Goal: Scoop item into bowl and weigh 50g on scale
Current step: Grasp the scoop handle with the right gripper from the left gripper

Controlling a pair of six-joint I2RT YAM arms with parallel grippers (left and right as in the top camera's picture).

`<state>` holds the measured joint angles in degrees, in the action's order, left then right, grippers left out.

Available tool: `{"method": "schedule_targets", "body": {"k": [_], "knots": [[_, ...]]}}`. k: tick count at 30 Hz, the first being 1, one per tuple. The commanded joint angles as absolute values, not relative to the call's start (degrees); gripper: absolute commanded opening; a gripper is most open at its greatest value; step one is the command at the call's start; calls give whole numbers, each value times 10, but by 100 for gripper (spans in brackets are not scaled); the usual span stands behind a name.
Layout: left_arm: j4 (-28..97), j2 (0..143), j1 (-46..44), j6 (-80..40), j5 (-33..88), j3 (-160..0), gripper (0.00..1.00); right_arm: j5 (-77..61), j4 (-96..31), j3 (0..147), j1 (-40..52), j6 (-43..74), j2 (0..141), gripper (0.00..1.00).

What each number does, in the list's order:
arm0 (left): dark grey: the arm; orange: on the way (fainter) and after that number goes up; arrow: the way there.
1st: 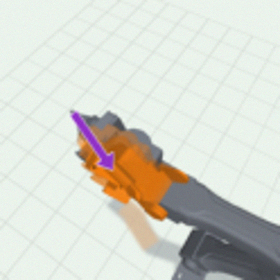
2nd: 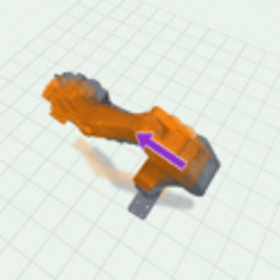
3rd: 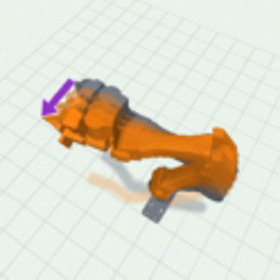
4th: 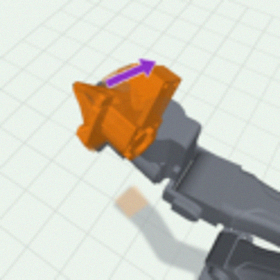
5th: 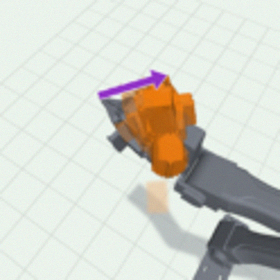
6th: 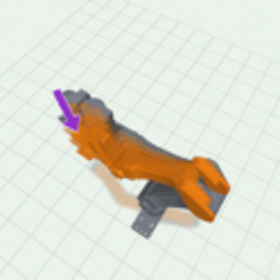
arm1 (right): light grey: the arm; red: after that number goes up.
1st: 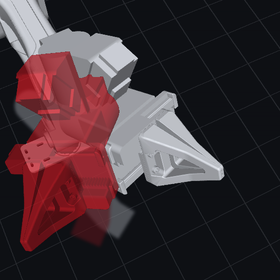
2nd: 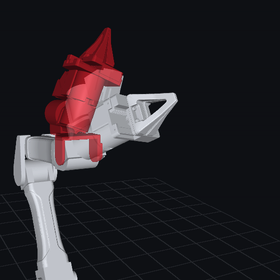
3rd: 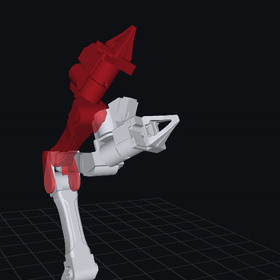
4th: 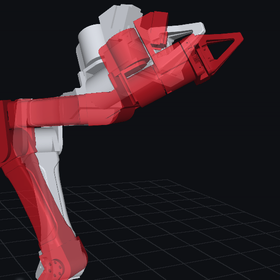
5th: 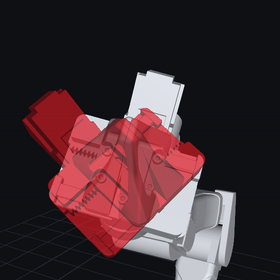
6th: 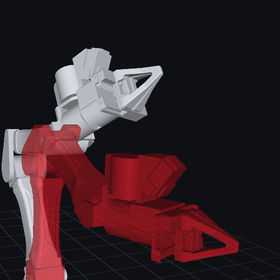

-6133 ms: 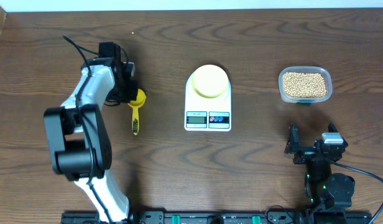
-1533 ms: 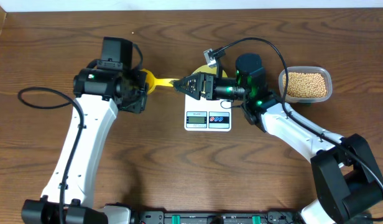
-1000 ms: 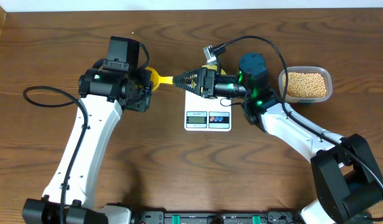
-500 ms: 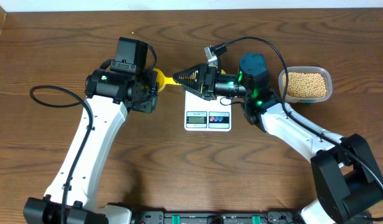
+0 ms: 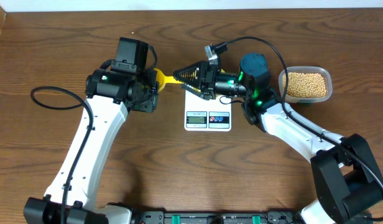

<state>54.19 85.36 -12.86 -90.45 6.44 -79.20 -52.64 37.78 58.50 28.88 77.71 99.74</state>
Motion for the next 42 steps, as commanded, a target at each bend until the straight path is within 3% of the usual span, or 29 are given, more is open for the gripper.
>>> {"method": "schedule_targets", "body": {"k": [1,13,21,23,26,31,42], "knots": [[546,856,-130,-922,53,-794,7,-522,390,592,293,782,998,88],[549,856,-130,-932,53,-794,7,-501,401,592,293,779,998,79],[549,856,-130,-934,53,-794,7,-496,401,592,293,779,998,62],[549,856,-130,-934,53,-794,8,-495,401,592,294,779,998,50],[549,856,-130,-938,53,-794,7,-495,401,592,294,779,998,42],[549,856,-130,-938,54,-794,7,-495,401,592,294,779,998,38],[549,856,-130,-938,60,-794,7,-495,393,592,294,721,998,42]]}}
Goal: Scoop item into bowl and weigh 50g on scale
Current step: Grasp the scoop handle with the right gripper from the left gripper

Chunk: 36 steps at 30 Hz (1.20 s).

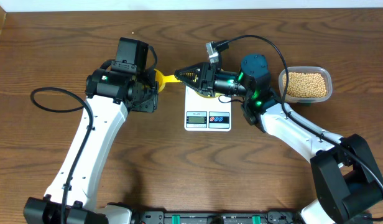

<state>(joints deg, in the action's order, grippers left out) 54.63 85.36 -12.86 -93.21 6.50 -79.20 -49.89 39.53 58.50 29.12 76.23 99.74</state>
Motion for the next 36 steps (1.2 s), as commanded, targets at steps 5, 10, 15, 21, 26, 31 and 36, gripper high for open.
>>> {"method": "schedule_targets", "body": {"k": [5,10,15,21,26,31,36], "knots": [[549,856,-130,-938,60,-794,7,-479,356,592,294,700,998,42],[549,856,-130,-938,60,-794,7,-474,345,592,294,693,998,40],[549,856,-130,-937,60,-794,7,-470,345,592,294,693,998,36],[549,856,-131,-937,60,-794,8,-470,345,592,299,693,998,32],[549,856,-141,-938,60,-794,8,-470,345,592,312,693,998,30],[550,856,-145,-937,55,-794,7,-470,345,592,313,693,998,21],[550,856,-145,-937,55,-794,8,-470,345,592,311,691,998,21]]}}
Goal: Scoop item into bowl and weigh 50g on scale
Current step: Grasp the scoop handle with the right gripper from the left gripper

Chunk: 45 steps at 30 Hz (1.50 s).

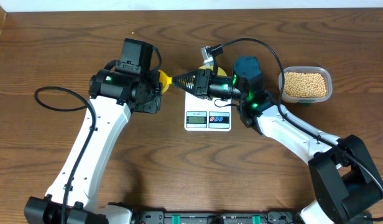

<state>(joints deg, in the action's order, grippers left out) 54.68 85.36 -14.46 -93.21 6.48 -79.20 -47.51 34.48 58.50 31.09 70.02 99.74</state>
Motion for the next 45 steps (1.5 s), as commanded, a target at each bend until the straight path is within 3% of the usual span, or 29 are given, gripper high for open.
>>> {"method": "schedule_targets", "body": {"k": [1,7,13,15,20,30,31,33,34,38,40,45], "knots": [[550,856,-145,-937,55,-794,8,-470,345,592,311,691,998,21],[559,856,-145,-937,55,-794,7,-451,345,592,311,685,998,30],[560,856,-145,-938,55,-794,7,-434,344,592,311,684,998,30],[560,856,-145,-938,55,-794,7,-434,345,592,311,684,998,25],[560,856,-145,-937,55,-794,8,-435,336,592,311,676,998,1],[561,856,-145,-937,55,-794,8,-435,334,592,312,675,998,1],[561,856,-145,-937,55,-794,11,-435,334,592,311,670,998,1],[561,856,-145,-937,55,-794,44,-436,334,592,312,662,998,1],[561,856,-145,-937,55,-794,46,-436,333,592,312,660,998,1],[561,856,-145,-937,55,-794,72,-430,312,592,311,646,998,1],[561,856,-145,-937,55,-794,89,-421,295,592,311,639,998,1],[561,856,-145,-937,55,-794,91,-401,283,592,310,594,998,1]]}}
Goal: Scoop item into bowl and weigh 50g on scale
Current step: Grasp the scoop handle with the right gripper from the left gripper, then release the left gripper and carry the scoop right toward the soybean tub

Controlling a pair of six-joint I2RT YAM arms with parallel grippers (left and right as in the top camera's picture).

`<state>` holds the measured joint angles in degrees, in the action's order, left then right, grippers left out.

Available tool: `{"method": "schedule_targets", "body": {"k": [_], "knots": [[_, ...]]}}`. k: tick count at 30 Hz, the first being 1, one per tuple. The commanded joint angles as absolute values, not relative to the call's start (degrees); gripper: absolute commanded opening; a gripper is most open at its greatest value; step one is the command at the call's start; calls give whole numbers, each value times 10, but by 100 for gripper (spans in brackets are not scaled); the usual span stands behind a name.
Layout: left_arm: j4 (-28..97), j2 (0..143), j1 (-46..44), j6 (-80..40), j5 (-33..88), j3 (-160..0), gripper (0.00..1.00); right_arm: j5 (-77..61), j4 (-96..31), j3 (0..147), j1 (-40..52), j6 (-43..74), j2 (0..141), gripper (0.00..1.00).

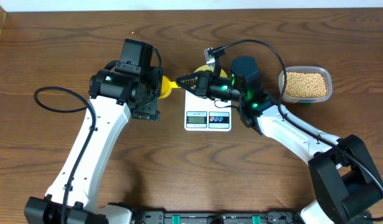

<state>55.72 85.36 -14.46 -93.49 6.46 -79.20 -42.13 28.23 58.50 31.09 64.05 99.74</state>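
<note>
A yellow scoop (167,85) lies between the two grippers, left of the white scale (208,116). Its wide end sits against my left gripper (155,88), whose fingers are hidden under the wrist housing. My right gripper (178,81) points left over the scale's top edge, its fingertips closed together on the scoop's narrow end. A yellow bowl (203,73) shows only as a sliver behind the right gripper, at the scale's far side. The clear tub of beans (305,84) stands at the far right.
A black cable (55,99) loops on the table left of the left arm. The right arm's own cable arcs above the scale toward the bean tub. The table's far edge runs along the top of the overhead view.
The right gripper has drawn back a little to the right, showing more of the yellow bowl behind it. The left wrist has shifted slightly toward the table's front, and the scoop sits a bit lower.
At first the scoop bridged both grippers just above the scale's top left corner. The right gripper then sat slightly farther back. Later the left arm had shifted right and the right gripper had reached farther left. Now both have eased apart a little, scoop still between them.
</note>
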Motion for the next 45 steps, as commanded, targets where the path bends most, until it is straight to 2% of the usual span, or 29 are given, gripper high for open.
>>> {"method": "schedule_targets", "body": {"k": [1,11,19,27,34,45], "knots": [[561,856,-145,-931,55,-794,91,-396,282,592,310,585,998,1],[561,803,-128,-847,55,-794,91,-392,272,592,247,477,998,1],[563,758,-126,-708,53,-794,91,-471,272,593,196,393,997,2],[576,759,-126,-619,52,-794,91,-525,262,622,188,340,996,2],[579,760,-126,-499,33,-794,91,-493,89,702,188,223,996,2],[580,760,-126,-415,32,-794,91,-278,-207,849,188,87,996,1]]}}
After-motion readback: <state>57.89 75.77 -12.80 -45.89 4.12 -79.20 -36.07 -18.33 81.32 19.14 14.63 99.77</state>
